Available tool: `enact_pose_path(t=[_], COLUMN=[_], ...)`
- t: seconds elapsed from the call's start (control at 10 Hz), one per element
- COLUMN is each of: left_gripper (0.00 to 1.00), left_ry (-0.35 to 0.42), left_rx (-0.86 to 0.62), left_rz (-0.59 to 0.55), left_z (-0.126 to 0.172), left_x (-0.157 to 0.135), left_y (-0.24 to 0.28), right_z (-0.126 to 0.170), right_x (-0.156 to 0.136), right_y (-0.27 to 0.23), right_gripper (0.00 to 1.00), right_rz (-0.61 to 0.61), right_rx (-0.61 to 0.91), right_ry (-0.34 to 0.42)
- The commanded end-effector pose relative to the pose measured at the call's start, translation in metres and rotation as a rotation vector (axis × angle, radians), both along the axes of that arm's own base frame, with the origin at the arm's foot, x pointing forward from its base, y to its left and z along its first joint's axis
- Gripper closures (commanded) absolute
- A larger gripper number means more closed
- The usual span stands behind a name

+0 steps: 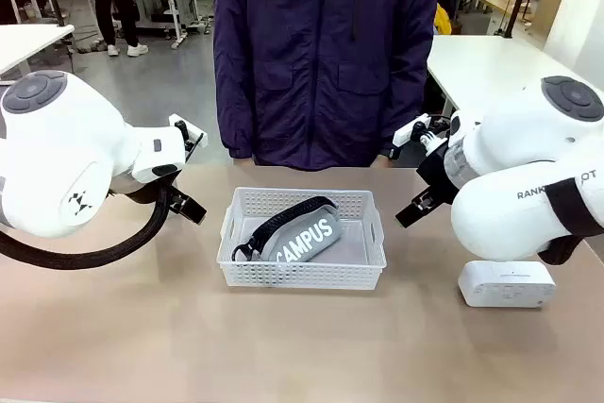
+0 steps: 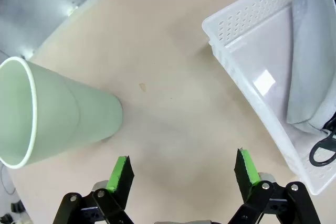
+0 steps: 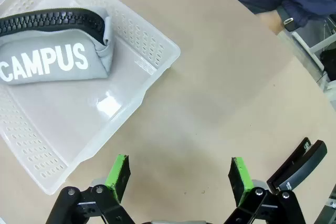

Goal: Efficiently arrange items inside the basket to fit them all.
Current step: Pick up the Digital clock and place it inside the Organizing basket.

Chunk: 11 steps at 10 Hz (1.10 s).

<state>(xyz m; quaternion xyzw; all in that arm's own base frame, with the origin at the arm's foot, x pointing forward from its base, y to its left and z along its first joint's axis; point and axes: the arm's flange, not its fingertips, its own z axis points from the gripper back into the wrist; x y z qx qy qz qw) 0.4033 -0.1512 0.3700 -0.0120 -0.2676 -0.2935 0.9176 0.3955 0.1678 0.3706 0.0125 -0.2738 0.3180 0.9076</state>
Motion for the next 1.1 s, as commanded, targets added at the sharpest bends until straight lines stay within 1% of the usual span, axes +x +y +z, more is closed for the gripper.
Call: enact_pose_path(t=[0.0,1.0], left_gripper=[0.0,0.0], left_ry=[0.0,0.0], left_rx=[0.0,0.0], left_rz=[0.0,0.0], left_z=[0.0001,0.0001], left_x=[0.0,0.0], left_y=[0.0,0.0], right_z=[0.0,0.0], right_x=[0.0,0.0], right_y=[0.0,0.0], right_gripper=[0.0,0.0], right_rz=[0.0,0.0], right_rx=[0.0,0.0], right_ry=[0.0,0.0])
